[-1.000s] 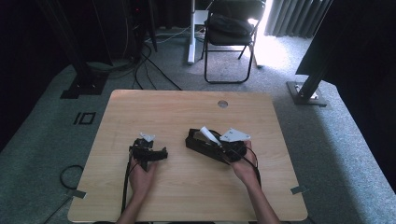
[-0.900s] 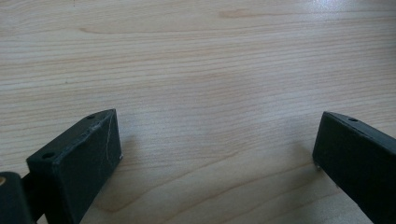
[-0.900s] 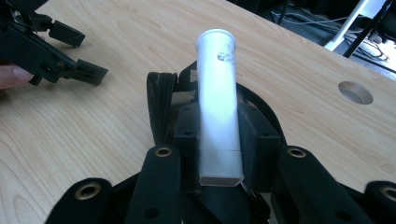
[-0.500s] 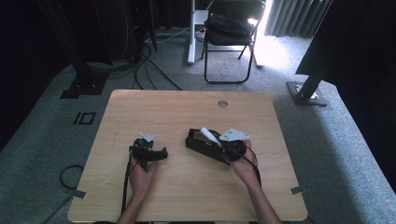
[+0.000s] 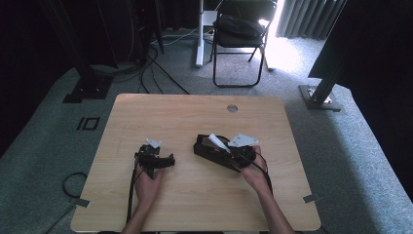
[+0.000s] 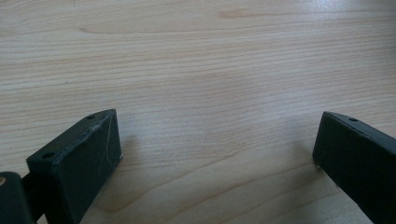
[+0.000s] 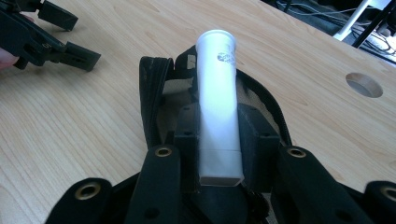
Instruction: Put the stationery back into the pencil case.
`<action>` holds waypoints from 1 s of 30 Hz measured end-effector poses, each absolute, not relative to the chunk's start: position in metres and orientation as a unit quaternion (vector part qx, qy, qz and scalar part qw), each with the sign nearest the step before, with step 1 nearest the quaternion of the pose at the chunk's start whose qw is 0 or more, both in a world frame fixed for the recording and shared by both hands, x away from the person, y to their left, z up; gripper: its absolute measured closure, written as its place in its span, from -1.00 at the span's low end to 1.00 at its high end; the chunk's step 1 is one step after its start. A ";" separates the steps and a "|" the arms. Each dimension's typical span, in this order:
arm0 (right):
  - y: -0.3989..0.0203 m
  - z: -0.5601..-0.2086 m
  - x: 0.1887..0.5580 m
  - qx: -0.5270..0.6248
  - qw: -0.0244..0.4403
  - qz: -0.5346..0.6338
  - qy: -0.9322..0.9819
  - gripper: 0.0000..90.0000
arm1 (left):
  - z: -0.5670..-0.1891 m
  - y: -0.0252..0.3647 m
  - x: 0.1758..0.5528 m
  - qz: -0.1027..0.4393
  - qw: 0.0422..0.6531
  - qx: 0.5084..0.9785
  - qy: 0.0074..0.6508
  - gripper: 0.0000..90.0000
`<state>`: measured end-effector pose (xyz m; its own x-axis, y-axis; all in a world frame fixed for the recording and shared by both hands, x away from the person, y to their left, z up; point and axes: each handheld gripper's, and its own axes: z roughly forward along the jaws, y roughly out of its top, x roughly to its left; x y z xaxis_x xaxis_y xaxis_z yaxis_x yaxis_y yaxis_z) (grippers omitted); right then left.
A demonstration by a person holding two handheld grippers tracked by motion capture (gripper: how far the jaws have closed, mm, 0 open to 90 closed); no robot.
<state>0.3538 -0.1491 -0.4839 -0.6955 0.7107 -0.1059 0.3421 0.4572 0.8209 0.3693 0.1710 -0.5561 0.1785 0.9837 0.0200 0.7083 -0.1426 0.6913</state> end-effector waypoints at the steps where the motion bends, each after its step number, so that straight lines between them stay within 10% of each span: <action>1: -0.149 -0.484 0.354 0.319 0.223 0.411 0.824 0.59 | -0.556 0.171 0.369 0.246 0.280 0.715 0.592 -0.97; 30: -0.141 -0.495 0.371 0.314 0.190 0.377 0.850 0.58 | -0.556 0.171 0.369 0.246 0.280 0.715 0.592 -0.97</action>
